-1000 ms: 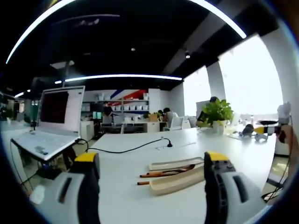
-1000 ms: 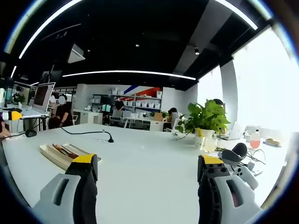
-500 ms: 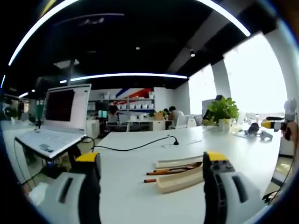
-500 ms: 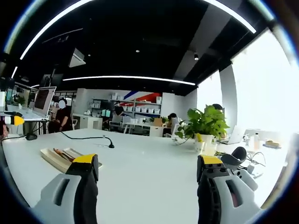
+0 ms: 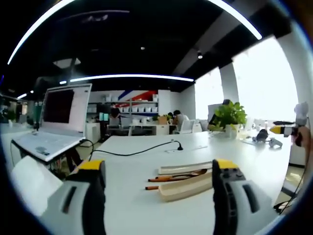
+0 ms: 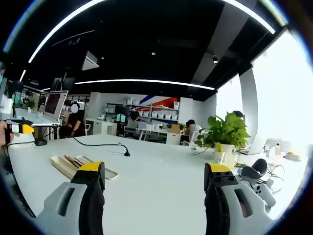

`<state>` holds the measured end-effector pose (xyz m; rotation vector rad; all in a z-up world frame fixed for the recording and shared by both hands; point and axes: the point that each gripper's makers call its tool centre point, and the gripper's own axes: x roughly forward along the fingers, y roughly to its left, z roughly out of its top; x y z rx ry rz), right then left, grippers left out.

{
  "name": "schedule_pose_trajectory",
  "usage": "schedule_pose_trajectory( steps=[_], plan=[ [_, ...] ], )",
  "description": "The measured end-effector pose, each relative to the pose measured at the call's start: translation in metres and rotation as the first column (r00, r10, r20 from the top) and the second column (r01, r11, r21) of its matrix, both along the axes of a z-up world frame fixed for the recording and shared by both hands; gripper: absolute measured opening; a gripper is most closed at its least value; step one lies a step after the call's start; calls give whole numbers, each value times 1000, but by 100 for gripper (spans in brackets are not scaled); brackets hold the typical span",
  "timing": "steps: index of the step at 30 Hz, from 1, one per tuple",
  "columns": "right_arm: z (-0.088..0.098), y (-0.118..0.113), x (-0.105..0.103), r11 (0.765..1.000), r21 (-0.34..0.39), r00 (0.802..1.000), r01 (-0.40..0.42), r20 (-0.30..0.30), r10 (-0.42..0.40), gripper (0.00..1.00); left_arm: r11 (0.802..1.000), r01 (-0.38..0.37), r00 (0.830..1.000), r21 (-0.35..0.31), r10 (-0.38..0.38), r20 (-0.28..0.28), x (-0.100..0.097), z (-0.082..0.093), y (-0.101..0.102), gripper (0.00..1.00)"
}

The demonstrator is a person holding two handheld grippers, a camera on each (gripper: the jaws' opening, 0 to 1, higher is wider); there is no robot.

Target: Arrange the utensils inside the cutlery case until each visible utensil rests in its matching compartment.

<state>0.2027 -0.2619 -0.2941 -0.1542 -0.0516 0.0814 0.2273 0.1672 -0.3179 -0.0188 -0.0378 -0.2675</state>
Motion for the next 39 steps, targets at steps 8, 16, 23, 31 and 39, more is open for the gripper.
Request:
schedule_pose_trajectory(
  steps=[8,16,23,31,39],
  plan=[
    [10,18,5,996,-10,996,-93,3,93,84,1000,30,1000,1,-30,-8,1,-5,-9,94],
    [20,47,14,955,-179,972,-236,-41,232,76,999,44,999,-3,-44,-9,0,-4,-11,94],
    [30,82,23,910,-136,920,-391,-54,387,72,999,39,999,-3,-39,-10,1,-5,-10,92],
    [52,121,36,844,-197,866,-498,-58,497,70,999,45,999,-2,-45,-15,3,-6,-11,92],
    [39,160,59,779,-207,806,-592,-155,571,66,999,52,998,-5,-53,-23,5,-5,-11,89]
  ],
)
